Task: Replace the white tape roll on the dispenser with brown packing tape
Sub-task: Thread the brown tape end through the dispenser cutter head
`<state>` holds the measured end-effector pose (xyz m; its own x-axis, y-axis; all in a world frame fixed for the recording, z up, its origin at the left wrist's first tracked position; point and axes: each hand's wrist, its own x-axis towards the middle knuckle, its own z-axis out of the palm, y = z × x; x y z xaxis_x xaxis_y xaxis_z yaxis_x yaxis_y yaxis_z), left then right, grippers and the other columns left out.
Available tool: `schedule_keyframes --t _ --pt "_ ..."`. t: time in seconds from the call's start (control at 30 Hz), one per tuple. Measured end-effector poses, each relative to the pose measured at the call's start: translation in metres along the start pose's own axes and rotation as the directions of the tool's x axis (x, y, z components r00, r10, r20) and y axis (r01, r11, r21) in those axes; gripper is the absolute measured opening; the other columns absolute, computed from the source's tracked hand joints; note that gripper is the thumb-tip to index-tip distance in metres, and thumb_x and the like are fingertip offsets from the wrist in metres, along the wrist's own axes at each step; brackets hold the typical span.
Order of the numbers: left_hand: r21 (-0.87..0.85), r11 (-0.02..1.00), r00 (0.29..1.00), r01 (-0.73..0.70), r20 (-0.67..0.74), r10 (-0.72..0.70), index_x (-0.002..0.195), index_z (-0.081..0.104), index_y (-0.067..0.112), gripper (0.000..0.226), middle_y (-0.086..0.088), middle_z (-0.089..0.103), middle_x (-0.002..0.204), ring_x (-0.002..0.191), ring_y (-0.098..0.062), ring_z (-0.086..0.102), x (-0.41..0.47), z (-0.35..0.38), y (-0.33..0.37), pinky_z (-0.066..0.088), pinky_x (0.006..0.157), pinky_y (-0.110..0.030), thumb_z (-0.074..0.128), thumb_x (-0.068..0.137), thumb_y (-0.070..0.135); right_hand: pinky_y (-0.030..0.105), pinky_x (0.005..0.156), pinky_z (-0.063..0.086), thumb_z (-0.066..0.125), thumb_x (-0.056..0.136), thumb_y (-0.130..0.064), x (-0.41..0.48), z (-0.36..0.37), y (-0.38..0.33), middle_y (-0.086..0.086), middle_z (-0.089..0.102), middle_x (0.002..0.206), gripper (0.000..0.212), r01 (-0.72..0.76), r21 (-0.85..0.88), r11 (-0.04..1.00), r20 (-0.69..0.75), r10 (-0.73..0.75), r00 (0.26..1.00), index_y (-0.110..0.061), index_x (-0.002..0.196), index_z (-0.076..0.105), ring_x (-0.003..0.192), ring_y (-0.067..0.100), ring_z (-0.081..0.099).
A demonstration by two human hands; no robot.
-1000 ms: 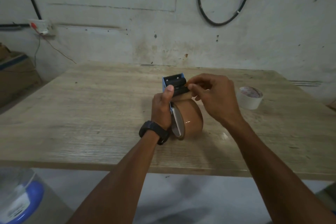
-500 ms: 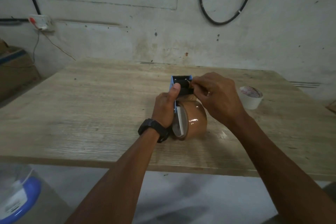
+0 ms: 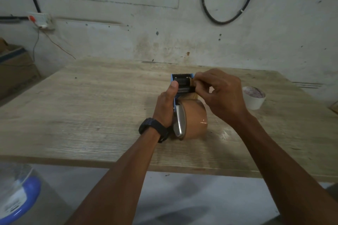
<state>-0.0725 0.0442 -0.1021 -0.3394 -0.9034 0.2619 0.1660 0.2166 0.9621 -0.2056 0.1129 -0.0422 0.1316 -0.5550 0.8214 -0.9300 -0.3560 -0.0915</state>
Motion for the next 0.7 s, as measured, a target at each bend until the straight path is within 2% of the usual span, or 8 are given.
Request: schedule_keyframes --t 0.07,0.2,0.3,0.37,0.47,0.57,0.7 --pt "-0.009 1.0 1.0 0.011 0.001 -0.011 0.083 0.073 0.047 0.055 -0.03 0.069 0.107 0.098 -0.049 0.065 0.001 -0.001 -0.001 0.05 0.094 -0.065 0.036 0.074 0.087 0.022 0.066 0.051 0.068 0.087 -0.003 -0.001 -0.003 0.002 0.003 0.072 0.082 0.011 -0.055 0.062 0.997 0.048 0.052 0.997 -0.007 0.095 0.075 0.069 0.01 0.06" --pt "0.015 1.0 1.0 0.011 0.026 -0.012 0.1 0.071 0.01 0.099 -0.035 0.067 0.106 0.095 -0.053 0.064 0.005 -0.003 -0.008 0.049 0.092 -0.067 0.039 0.065 0.097 0.012 0.066 0.052 0.066 0.09 -0.003 0.003 -0.012 0.006 -0.004 0.071 0.089 0.017 -0.279 0.143 0.95 0.236 0.241 0.941 -0.015 0.1 0.072 0.068 0.0 0.063" --pt "0.031 1.0 0.999 0.001 0.053 -0.003 0.108 0.066 0.0 0.109 -0.037 0.066 0.106 0.094 -0.054 0.064 0.003 -0.003 -0.01 0.05 0.092 -0.066 0.039 0.065 0.096 0.007 0.072 0.052 0.072 0.085 -0.007 0.003 -0.019 0.008 -0.008 0.071 0.09 0.024 -0.355 0.21 0.911 0.265 0.296 0.918 -0.018 0.107 0.071 0.08 -0.005 0.066" --pt "0.039 0.999 0.998 0.0 0.065 -0.003 0.107 0.066 -0.002 0.11 -0.038 0.067 0.104 0.093 -0.054 0.064 0.002 -0.002 -0.009 0.05 0.091 -0.067 0.04 0.066 0.096 0.01 0.075 0.053 0.075 0.083 -0.016 -0.001 -0.021 0.006 -0.012 0.069 0.092 0.028 -0.343 0.194 0.919 0.264 0.288 0.921 -0.021 0.111 0.07 0.086 -0.003 0.065" --pt "0.055 0.998 0.998 0.009 0.063 -0.013 0.107 0.066 -0.005 0.113 -0.039 0.066 0.103 0.092 -0.055 0.063 0.003 -0.001 -0.01 0.05 0.091 -0.067 0.04 0.065 0.097 0.017 0.071 0.055 0.078 0.079 -0.025 -0.004 -0.02 0.003 -0.009 0.07 0.091 0.031 -0.247 0.122 0.961 0.261 0.209 0.942 -0.02 0.109 0.07 0.079 0.002 0.066" --pt "0.059 0.998 0.998 0.01 0.061 -0.014 0.106 0.064 -0.009 0.117 -0.041 0.065 0.099 0.085 -0.056 0.062 0.003 0.0 -0.01 0.051 0.085 -0.063 0.041 0.063 0.097 0.027 0.069 0.056 0.078 0.081 -0.011 0.002 -0.018 0.003 0.002 0.075 0.086 0.016 -0.11 0.033 0.993 0.212 0.101 0.972 -0.012 0.097 0.075 0.07 0.013 0.068" --pt "0.058 0.998 0.999 0.0 0.053 -0.003 0.103 0.065 -0.009 0.116 -0.04 0.063 0.08 0.062 -0.046 0.057 0.004 -0.002 -0.01 0.049 0.068 -0.051 0.041 0.062 0.097 0.032 0.065 0.057 0.071 0.085 -0.005 0.014 -0.015 0.003 0.006 0.077 0.081 0.011 -0.058 -0.008 0.998 0.24 0.058 0.969 -0.01 0.093 0.078 0.064 0.016 0.067"
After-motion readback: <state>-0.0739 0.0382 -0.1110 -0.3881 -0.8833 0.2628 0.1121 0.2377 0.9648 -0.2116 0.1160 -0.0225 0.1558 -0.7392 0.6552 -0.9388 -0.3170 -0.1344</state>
